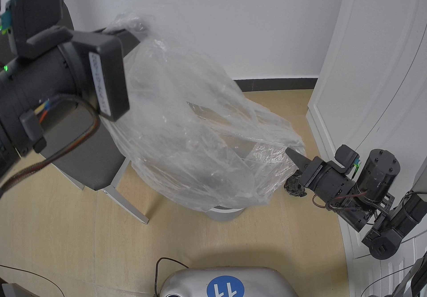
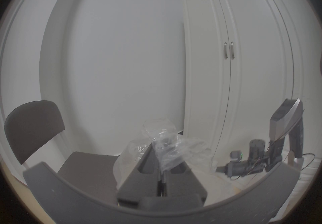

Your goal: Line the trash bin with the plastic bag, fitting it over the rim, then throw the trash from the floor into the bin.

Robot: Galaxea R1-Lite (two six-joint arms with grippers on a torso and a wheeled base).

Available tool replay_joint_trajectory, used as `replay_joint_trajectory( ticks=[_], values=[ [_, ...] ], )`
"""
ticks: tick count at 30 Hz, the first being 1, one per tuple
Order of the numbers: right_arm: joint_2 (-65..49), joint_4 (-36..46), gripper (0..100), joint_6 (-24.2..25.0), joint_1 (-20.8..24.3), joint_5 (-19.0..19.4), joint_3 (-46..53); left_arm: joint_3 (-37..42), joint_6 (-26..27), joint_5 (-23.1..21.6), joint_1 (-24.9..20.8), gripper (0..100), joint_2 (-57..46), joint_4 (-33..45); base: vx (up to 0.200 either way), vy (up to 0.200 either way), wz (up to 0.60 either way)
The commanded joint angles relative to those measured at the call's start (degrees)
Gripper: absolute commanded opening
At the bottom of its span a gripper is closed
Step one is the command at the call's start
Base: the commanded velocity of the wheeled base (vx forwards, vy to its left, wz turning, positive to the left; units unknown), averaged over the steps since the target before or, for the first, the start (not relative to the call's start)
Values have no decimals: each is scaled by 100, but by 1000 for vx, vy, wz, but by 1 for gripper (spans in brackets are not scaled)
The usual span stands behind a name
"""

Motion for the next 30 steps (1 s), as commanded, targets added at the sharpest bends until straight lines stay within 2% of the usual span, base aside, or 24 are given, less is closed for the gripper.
replay_joint_trajectory(
  ticks=[1, 4, 7, 8, 11, 12, 13, 14, 17, 21, 24, 26, 30],
  values=[
    [-384, -105, 0, -267, -154, 3, 24, 478, -33, 10, 478, 0, -71, 30, 0, 0, 0],
    [-595, -105, 0, -399, -224, 3, -2, 724, -121, 10, 689, 0, -62, 48, 0, 0, 0],
    [-1184, 739, 0, -478, -347, 3, -213, 1023, -297, 10, 962, 0, 8, 162, 0, 0, 0],
    [-1562, 1363, 0, -478, -365, -6, -380, 1164, -438, -8, 1085, 0, 43, 285, 0, 0, 0],
    [-2177, 2550, 0, -452, -409, -15, -696, 1357, -824, -34, 1173, 0, 175, 496, 0, 0, 0],
    [-2177, 2550, 0, -452, -409, -15, -696, 1357, -824, -34, 1173, 0, 175, 496, 0, 0, 0],
    [-2537, 3437, 0, -425, -417, -23, -951, 1454, -1123, -157, 1260, 0, 298, 584, 0, 0, 0],
    [-2695, 3912, 0, -408, -417, -32, -1101, 1489, -1273, -289, 1357, 0, 377, 610, 0, 0, 0],
    [-2862, 4650, 0, -381, -365, -50, -1320, 1577, -1431, -588, 1612, 0, 571, 628, 0, 0, 0],
    [-2915, 4853, 0, -329, -356, -50, -1364, 1814, -1545, -869, 1972, 0, 940, 557, 0, 0, 0],
    [-2915, 4861, 0, -329, -356, -50, -1364, 1823, -1554, -878, 1981, 0, 949, 549, 0, 0, 0],
    [-2889, 4879, 0, -355, -365, -58, -1329, 1981, -1712, -1291, 2368, 0, 1247, 540, 0, 0, 0],
    [-2845, 4888, 0, -381, -365, -67, -1294, 1990, -1721, -1625, 2649, 0, 1520, 505, 0, 0, 0]
  ],
)
